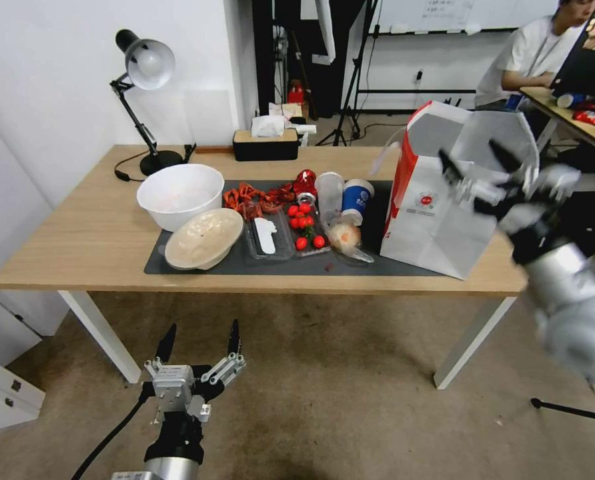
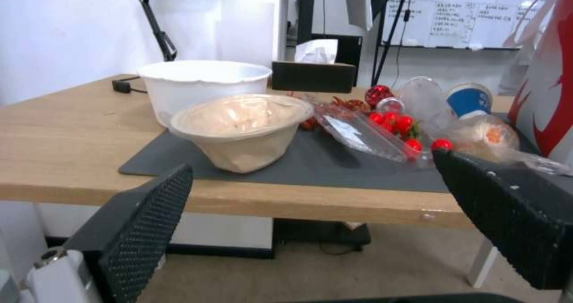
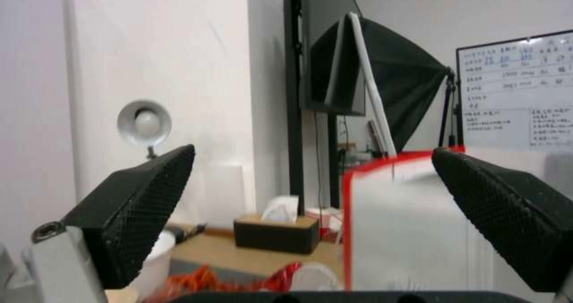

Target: Pick up the food delivery bag from the floor and place it on the table.

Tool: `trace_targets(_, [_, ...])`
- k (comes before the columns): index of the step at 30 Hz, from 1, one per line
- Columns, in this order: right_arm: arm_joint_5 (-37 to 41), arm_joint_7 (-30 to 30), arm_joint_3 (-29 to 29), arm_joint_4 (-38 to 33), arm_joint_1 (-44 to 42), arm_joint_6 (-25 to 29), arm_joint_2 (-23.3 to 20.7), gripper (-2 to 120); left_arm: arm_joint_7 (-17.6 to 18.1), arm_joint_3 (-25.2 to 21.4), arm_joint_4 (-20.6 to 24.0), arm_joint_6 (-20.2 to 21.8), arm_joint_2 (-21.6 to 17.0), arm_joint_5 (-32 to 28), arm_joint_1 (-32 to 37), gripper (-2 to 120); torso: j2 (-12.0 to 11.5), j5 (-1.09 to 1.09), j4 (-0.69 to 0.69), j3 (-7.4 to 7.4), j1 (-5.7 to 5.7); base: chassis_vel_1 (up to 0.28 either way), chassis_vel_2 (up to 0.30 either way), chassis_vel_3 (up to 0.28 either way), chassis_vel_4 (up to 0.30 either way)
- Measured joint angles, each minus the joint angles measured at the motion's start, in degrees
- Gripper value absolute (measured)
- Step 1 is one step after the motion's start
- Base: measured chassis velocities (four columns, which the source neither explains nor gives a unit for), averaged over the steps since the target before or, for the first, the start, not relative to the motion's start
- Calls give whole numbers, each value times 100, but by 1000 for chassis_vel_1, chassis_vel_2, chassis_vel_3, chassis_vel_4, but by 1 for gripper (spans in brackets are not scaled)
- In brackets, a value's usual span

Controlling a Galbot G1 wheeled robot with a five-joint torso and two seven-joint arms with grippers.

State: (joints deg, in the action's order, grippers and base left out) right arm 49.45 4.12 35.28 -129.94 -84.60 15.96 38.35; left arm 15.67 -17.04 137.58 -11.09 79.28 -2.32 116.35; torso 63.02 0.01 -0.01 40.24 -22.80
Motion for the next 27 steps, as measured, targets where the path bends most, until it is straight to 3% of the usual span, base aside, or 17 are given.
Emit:
trace_targets(1, [-495,-17,1,-76,-530,214,246,100,4,-6,-19,-25,12,20,3,100,0,0,-3,0,1,0,0,0,0])
trace_targets(2, [-775,-17,8,-82,-893,431,417,100,5,-10,-35,-47,19,37,6,100,0,-3,4,-1,0,0,0,0,0])
trace_targets(3, [-1017,-17,-3,-69,-1264,630,606,100,5,-10,-52,-63,27,47,3,100,0,1,-2,0,1,0,0,0,0])
trace_targets(10, [-1662,293,-75,163,-2135,1254,1357,100,44,-13,-204,-104,86,73,-148,100,0,-1,0,-1,1,0,0,0,0])
trace_targets(27, [-1113,265,-273,807,-2176,933,1717,100,241,-65,-568,-136,78,174,-325,100,0,0,1,0,0,0,0,0,0])
